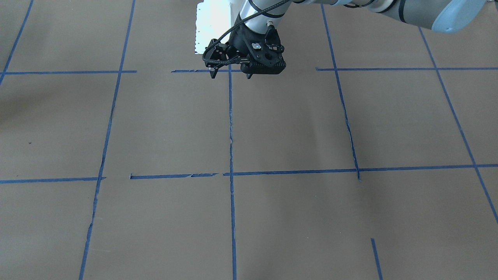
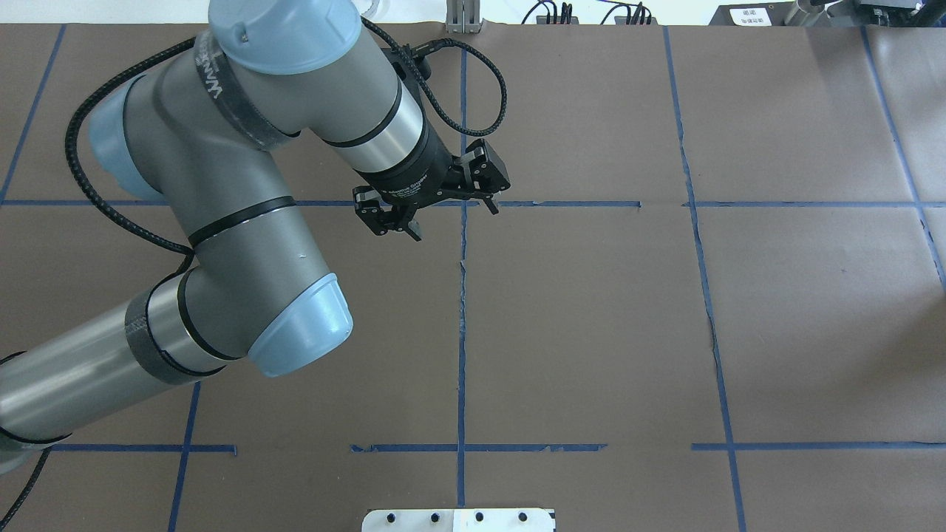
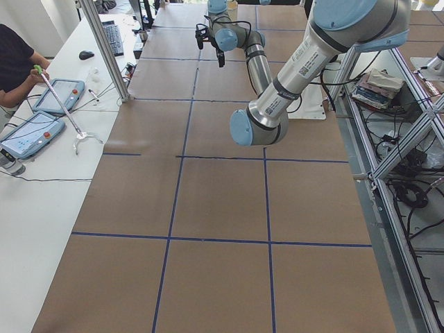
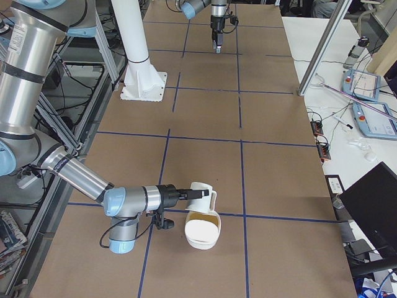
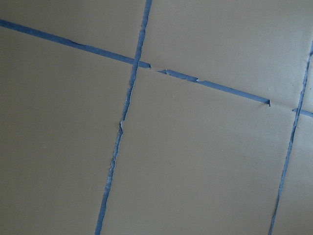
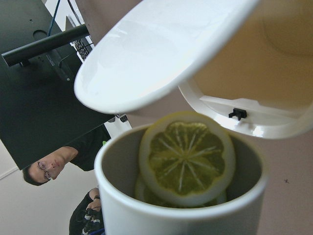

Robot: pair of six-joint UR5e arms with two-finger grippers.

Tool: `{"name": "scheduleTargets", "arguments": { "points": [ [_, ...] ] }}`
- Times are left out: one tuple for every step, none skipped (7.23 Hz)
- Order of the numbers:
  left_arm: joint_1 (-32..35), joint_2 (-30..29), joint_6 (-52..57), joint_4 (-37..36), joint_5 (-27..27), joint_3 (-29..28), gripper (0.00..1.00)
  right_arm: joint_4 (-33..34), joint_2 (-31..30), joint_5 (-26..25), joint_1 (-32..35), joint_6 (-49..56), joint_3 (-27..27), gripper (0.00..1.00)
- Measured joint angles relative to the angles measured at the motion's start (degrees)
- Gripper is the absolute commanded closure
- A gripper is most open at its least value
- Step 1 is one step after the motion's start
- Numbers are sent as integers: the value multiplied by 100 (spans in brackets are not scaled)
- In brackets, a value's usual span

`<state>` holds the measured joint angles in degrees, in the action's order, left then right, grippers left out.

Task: Left arm hands cup to right arm to dump lemon

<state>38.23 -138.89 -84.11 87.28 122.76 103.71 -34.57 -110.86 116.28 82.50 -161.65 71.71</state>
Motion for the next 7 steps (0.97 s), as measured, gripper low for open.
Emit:
{"name": "scheduleTargets", "arguments": {
  "points": [
    [0, 4, 0, 0, -3, 3, 0, -143, 46, -43, 5, -354, -56, 58],
    [0, 8, 0, 0, -8, 6, 0, -196, 156, -82, 27, -707, -82, 58],
    [0, 10, 0, 0, -12, 7, 0, -211, 260, -103, 68, -939, -106, 57],
    [0, 11, 0, 0, -14, 9, 0, -215, 323, -108, 115, -1114, -129, 56],
    [0, 17, 0, 0, -13, 9, 0, -216, 379, -104, 171, -1348, -139, 56],
    [0, 23, 0, 0, -12, 9, 0, -219, 410, -89, 223, -1556, -144, 56],
    [0, 29, 2, 0, -13, 9, 0, -227, 418, -65, 246, -1769, -145, 56]
  ]
}}
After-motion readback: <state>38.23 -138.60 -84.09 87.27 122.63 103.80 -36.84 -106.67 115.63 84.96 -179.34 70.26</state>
